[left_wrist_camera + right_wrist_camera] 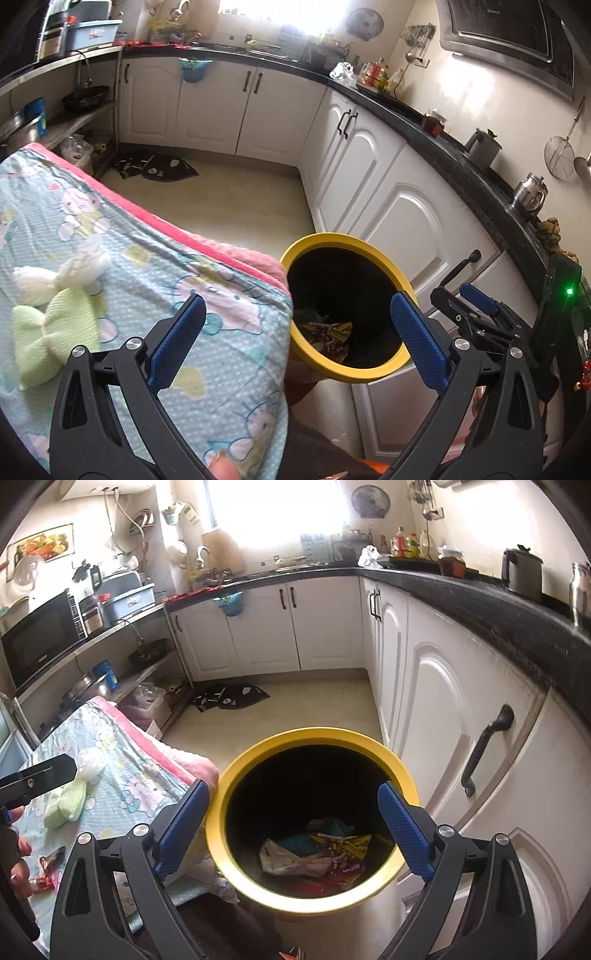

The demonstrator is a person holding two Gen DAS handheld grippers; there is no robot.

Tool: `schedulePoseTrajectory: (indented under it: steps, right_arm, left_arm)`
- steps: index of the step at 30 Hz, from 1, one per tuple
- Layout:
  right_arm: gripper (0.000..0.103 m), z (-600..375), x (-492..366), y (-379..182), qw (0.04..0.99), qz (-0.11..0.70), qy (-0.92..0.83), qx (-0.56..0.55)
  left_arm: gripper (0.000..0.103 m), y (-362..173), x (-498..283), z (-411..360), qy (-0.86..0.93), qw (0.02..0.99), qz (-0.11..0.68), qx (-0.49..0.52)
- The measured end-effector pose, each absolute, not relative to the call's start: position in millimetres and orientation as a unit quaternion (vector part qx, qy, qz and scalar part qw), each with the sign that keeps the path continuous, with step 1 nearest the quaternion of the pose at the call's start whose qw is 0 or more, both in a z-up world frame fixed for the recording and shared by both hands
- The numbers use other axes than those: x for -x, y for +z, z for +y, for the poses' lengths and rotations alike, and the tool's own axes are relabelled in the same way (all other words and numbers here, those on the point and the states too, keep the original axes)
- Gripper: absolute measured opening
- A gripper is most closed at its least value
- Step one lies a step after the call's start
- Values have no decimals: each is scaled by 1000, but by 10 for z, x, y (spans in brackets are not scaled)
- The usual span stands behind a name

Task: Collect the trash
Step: 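Move both tools back over the remaining trash on the bed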

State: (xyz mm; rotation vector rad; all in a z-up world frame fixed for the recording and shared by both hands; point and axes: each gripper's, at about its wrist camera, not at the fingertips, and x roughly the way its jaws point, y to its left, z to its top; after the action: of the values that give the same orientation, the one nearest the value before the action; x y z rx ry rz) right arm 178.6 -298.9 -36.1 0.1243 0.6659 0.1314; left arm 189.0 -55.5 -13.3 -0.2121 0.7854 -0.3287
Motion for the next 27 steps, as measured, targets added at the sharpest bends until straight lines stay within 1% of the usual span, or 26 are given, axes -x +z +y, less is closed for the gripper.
schedulePoseTrajectory:
  steps: [13, 27]
  right_arm:
    - [90, -2690, -1658, -109, 947, 302, 104, -41]
    - [91, -1941, -1473, 66, 936, 288, 202, 4]
  left_arm:
    - [92, 123, -1589, 31, -116, 924, 344, 116]
    - [92, 240, -1326, 891, -36, 936, 318, 148]
